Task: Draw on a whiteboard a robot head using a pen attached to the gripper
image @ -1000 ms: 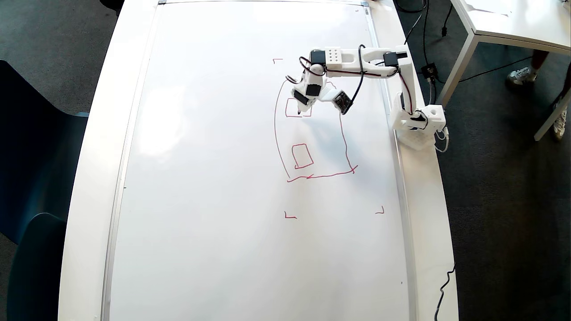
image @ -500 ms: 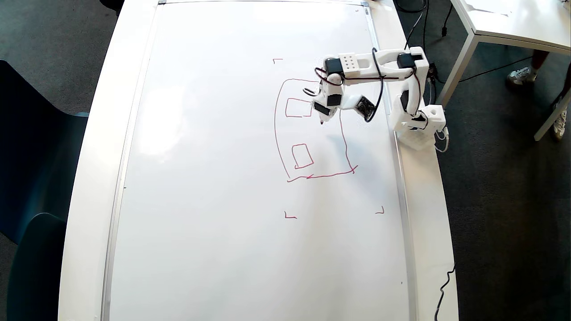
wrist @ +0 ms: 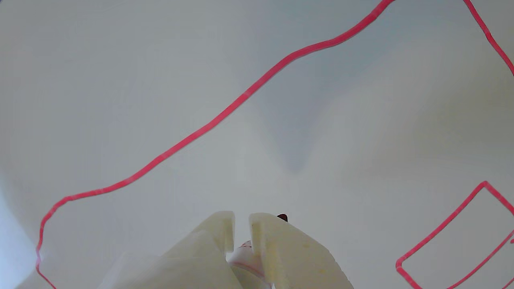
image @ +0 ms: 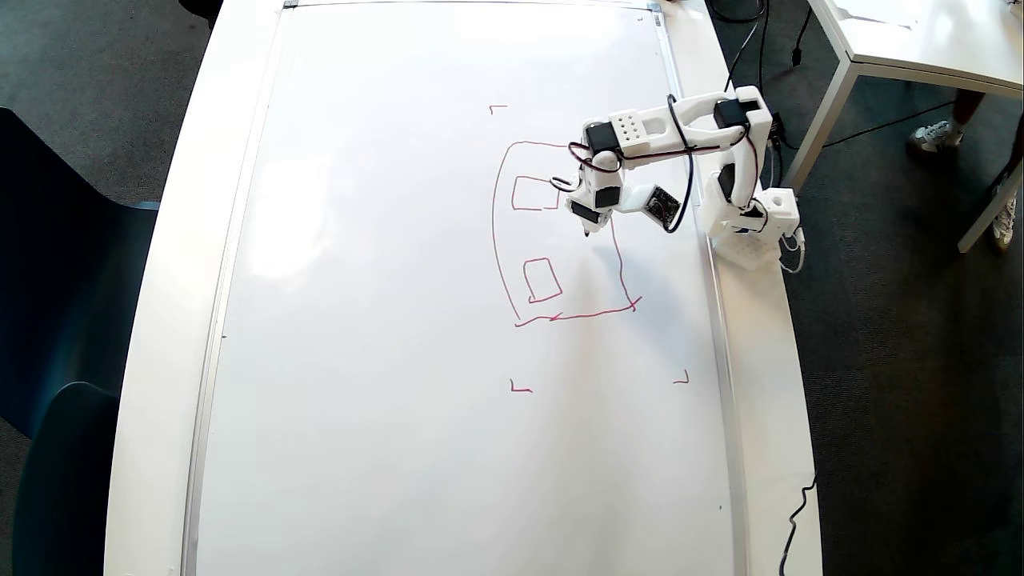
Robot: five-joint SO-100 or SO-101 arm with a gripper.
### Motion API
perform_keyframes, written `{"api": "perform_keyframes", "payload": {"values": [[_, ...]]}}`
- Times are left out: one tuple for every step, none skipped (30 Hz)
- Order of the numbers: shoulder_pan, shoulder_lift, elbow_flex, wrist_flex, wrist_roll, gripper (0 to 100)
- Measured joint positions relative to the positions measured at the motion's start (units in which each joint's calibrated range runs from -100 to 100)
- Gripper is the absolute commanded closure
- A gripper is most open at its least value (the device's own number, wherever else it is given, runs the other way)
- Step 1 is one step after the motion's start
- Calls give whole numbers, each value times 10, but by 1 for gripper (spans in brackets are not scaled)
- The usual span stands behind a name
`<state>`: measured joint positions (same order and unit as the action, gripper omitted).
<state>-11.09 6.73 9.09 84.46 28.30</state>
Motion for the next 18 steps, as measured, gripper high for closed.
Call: {"api": "perform_keyframes", "payload": {"values": [[1,0,0,0,0,99],[1,0,1,0,0,99],[1,0,2,0,0,99],[0,0,2,0,0,99],[-1,0,2,0,0,99],[-2,0,2,0,0,99],[-2,0,2,0,0,99],[-2,0,4,0,0,99],[-2,0,4,0,0,99],[-2,0,4,0,0,99],[-2,2,4,0,0,99],[-2,3,4,0,0,99],[-2,4,4,0,0,99],[-6,7,4,0,0,99],[-10,8,4,0,0,99],[-11,9,4,0,0,99],[-11,8,4,0,0,99],[-11,8,4,0,0,99]]}}
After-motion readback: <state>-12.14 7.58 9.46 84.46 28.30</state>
